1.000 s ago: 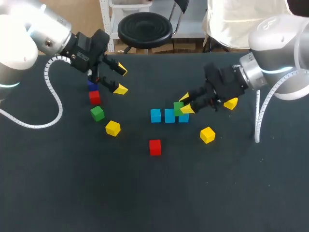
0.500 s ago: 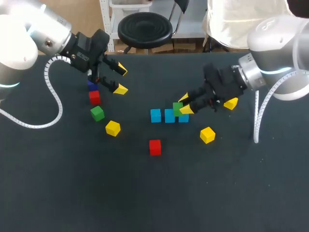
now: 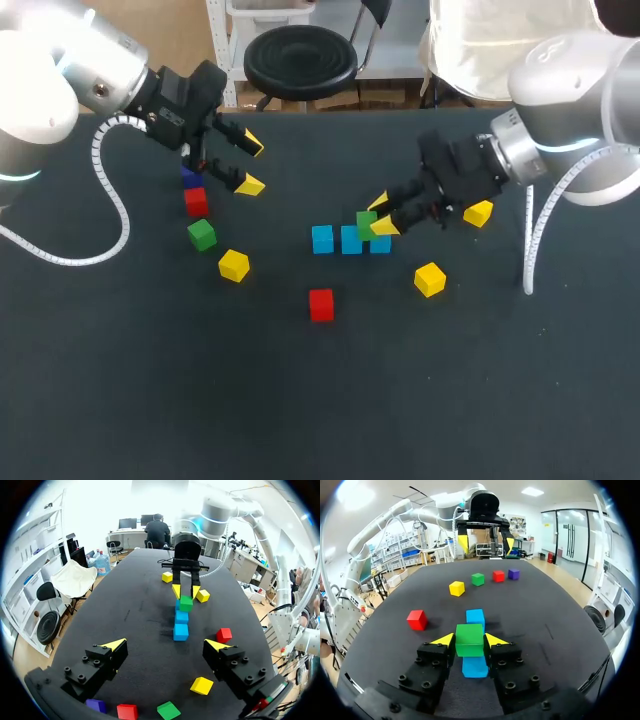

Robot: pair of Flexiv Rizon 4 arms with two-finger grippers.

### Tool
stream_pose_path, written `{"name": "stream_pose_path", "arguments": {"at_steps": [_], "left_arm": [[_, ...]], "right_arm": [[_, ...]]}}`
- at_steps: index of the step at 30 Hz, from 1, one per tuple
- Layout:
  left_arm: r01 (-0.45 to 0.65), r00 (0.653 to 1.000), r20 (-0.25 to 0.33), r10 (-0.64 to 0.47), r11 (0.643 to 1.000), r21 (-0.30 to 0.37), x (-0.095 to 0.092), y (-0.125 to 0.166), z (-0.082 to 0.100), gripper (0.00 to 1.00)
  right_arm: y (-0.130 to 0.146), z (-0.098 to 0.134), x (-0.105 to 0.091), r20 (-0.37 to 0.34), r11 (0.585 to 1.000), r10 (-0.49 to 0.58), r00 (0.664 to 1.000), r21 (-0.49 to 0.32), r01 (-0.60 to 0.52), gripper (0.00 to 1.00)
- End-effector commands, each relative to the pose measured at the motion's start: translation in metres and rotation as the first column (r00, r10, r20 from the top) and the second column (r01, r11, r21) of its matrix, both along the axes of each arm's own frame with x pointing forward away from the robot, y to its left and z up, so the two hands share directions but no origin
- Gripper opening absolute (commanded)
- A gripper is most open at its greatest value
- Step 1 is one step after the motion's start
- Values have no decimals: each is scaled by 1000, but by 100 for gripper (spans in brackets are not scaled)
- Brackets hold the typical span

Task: Place the blue cubes, place green cubes on the blue cubes, place the yellow cubes on the green cubes, then place the red cubes on the yellow cubes, and place purple cube on the red cubes.

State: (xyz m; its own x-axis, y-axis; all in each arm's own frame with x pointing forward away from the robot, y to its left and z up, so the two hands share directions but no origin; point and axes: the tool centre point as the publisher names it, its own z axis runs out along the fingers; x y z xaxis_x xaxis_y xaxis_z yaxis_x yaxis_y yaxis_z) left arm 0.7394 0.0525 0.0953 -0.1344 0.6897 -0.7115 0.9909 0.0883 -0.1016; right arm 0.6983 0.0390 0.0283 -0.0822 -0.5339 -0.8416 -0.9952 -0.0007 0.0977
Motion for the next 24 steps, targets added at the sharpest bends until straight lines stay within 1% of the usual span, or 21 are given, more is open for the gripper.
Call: {"name": "stream_pose_path", "arguments": {"at_steps": [1,2,4,9,12,15,18,21,24], "left_arm": [[-1,1000,2,1,1000,-1,-1,0,0,100],[-1,1000,2,1,1000,-1,-1,0,0,100],[-1,1000,2,1,1000,-1,-1,0,0,100],[-1,1000,2,1,1000,-1,-1,0,0,100],[-1,1000,2,1,1000,-1,-1,0,0,100],[-1,1000,2,1,1000,-1,-1,0,0,100],[-1,1000,2,1,1000,-1,-1,0,0,100],[-1,1000,2,1,1000,-1,-1,0,0,100],[-1,1000,2,1,1000,-1,-1,0,0,100]], "right_arm": [[-1,0,0,1,1000,-2,1000,2,2,47],[-1,0,0,3,1000,-4,1000,3,4,62],[-2,1,0,5,1000,-8,1000,6,8,99],[-3,3,-2,9,1000,-12,1000,8,12,100],[-5,4,-3,10,999,-16,1000,36,16,100],[-12,5,-4,13,993,-9,1000,121,8,100],[-25,3,-6,7,980,-20,1000,200,18,100],[-41,2,-5,-2,959,-3,1000,282,4,100],[-56,7,-6,15,934,17,1000,356,-21,100]]}}
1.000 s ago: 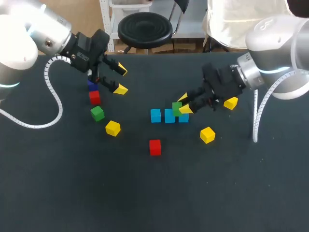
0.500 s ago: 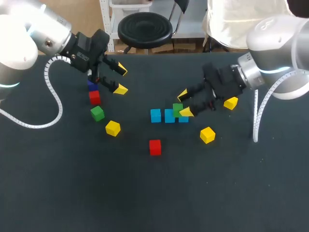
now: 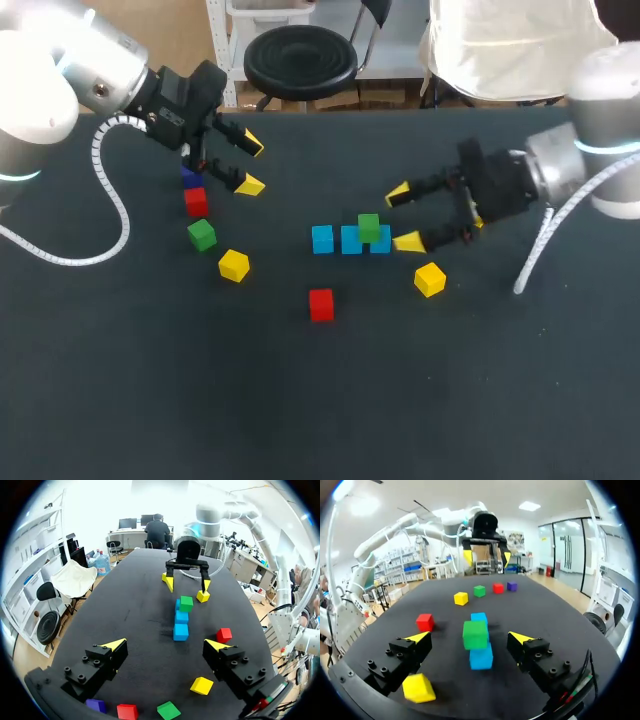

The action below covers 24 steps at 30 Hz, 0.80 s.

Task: Place the blue cubes, place green cubes on the blue cubes, place the yellow cubes on the green cubes, then place the red cubes on the yellow cubes, and place purple cube on the red cubes.

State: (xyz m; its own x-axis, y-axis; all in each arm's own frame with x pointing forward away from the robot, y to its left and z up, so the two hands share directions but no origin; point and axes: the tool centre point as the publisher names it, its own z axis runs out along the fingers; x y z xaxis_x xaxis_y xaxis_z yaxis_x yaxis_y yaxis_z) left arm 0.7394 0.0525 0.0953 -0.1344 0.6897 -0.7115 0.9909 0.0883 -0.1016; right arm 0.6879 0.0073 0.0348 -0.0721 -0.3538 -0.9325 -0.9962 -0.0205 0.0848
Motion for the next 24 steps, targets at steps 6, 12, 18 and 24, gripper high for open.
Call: {"name": "stream_pose_path", "arguments": {"at_steps": [6,12,18,24], "left_arm": [[-1,1000,2,1,1000,-1,-1,0,0,100],[-1,1000,2,1,1000,-1,-1,0,0,100],[-1,1000,2,1,1000,-1,-1,0,0,100],[-1,1000,2,1,1000,-1,-1,0,0,100]], "right_arm": [[-37,17,2,45,987,28,999,159,-35,100],[-37,28,-1,61,996,24,998,83,-29,100],[-38,43,-3,57,1000,26,998,-20,-25,100],[-39,61,-5,54,991,29,998,-133,-21,100]]}}
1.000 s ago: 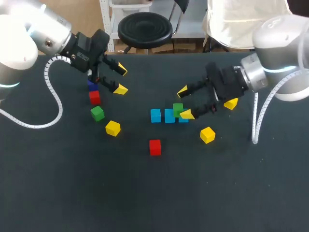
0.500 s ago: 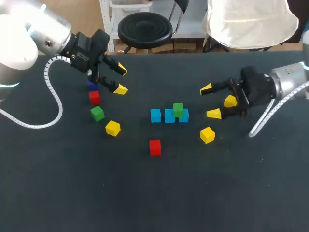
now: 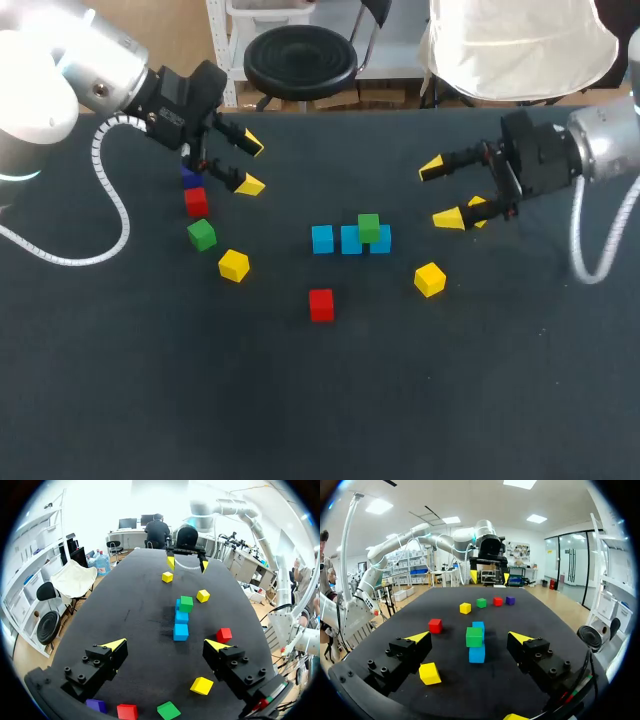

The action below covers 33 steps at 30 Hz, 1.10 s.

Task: Place the blue cubes, place green cubes on the blue cubes, place the yellow cubes on the green cubes, then place the red cubes on the yellow cubes, and place purple cube on the red cubes.

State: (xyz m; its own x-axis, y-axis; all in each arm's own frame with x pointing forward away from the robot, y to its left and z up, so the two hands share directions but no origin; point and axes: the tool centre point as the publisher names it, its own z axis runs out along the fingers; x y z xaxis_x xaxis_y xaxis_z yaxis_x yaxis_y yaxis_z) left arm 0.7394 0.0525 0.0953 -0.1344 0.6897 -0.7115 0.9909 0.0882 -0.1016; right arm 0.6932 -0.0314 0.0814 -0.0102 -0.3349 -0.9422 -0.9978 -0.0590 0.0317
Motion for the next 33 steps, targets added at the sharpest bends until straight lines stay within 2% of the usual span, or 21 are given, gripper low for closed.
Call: {"name": "stream_pose_path", "arguments": {"at_steps": [1,8,11,21,33], "left_arm": [[-1,1000,2,1,1000,-1,-1,0,0,100],[-1,1000,2,1,1000,-1,-1,0,0,100],[-1,1000,2,1,1000,-1,-1,0,0,100],[-1,1000,2,1,1000,-1,-1,0,0,100],[-1,1000,2,1,1000,-1,-1,0,0,100]], "right_arm": [[0,16,-11,5,985,-11,1000,-173,12,100],[1,27,-15,-35,957,2,999,-289,-12,100],[-1,30,-17,-43,950,-2,999,-311,-11,100],[-7,31,-26,-43,952,-23,999,-307,8,100],[-7,31,-26,-43,952,-23,999,-307,8,100]]}}
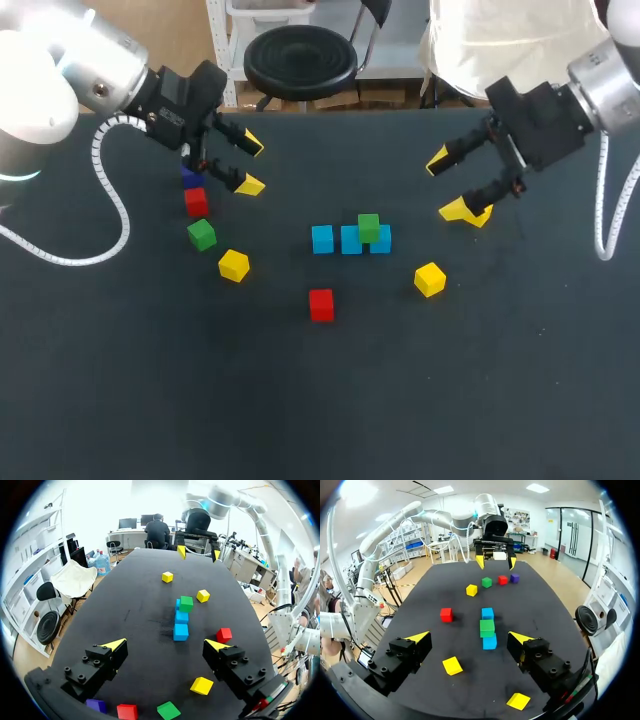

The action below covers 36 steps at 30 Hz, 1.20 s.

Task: Place the blue cubes, place green cubes on the blue cubes, place the yellow cubes on the green cubes, then place the red cubes on the yellow cubes, and place purple cube on the red cubes.

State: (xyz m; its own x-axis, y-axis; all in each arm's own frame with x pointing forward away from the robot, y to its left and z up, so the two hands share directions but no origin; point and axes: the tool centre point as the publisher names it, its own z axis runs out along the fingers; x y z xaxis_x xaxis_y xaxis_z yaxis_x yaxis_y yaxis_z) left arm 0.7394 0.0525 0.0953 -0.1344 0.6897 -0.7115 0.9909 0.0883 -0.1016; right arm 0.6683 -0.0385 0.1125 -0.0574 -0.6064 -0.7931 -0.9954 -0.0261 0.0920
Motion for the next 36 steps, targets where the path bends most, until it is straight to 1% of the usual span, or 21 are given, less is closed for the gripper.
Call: {"name": "stream_pose_path", "arguments": {"at_steps": [1,16,17,18,20,22,25,29,32,33,36], "left_arm": [[-1,1000,2,1,1000,-1,-1,0,0,100],[-1,1000,2,1,1000,-1,-1,0,0,100],[5,1000,7,-5,1000,-26,-1,6,0,100],[6,1000,21,-6,1000,-10,-2,12,-1,100],[13,1000,19,-13,1000,0,-3,22,-3,100],[-13,1000,18,12,999,42,-3,31,-4,100],[-59,998,30,57,996,72,-5,45,-2,100],[-137,988,83,127,981,135,-12,63,-4,100],[-201,977,94,189,969,142,-18,77,-10,100],[-227,973,80,218,965,130,-19,82,-13,100],[-309,951,63,303,943,125,-21,96,-22,100]], "right_arm": [[0,0,-1,1,1000,-2,1000,-1,2,100],[0,0,-1,1,1000,-2,1000,-1,2,100],[0,0,-1,1,1000,-2,1000,-1,2,100],[0,0,-1,1,1000,-2,1000,-1,2,100],[0,0,-1,1,1000,-2,1000,-1,2,100],[0,0,-1,1,1000,-2,1000,-1,2,100],[0,0,-1,1,1000,-2,1000,-1,2,100],[0,0,-1,1,1000,-2,1000,-1,2,100],[0,0,-1,1,1000,-2,1000,-1,2,100],[0,0,-1,1,1000,-2,1000,-1,2,100],[0,0,-1,1,1000,-2,1000,-1,2,100]]}}
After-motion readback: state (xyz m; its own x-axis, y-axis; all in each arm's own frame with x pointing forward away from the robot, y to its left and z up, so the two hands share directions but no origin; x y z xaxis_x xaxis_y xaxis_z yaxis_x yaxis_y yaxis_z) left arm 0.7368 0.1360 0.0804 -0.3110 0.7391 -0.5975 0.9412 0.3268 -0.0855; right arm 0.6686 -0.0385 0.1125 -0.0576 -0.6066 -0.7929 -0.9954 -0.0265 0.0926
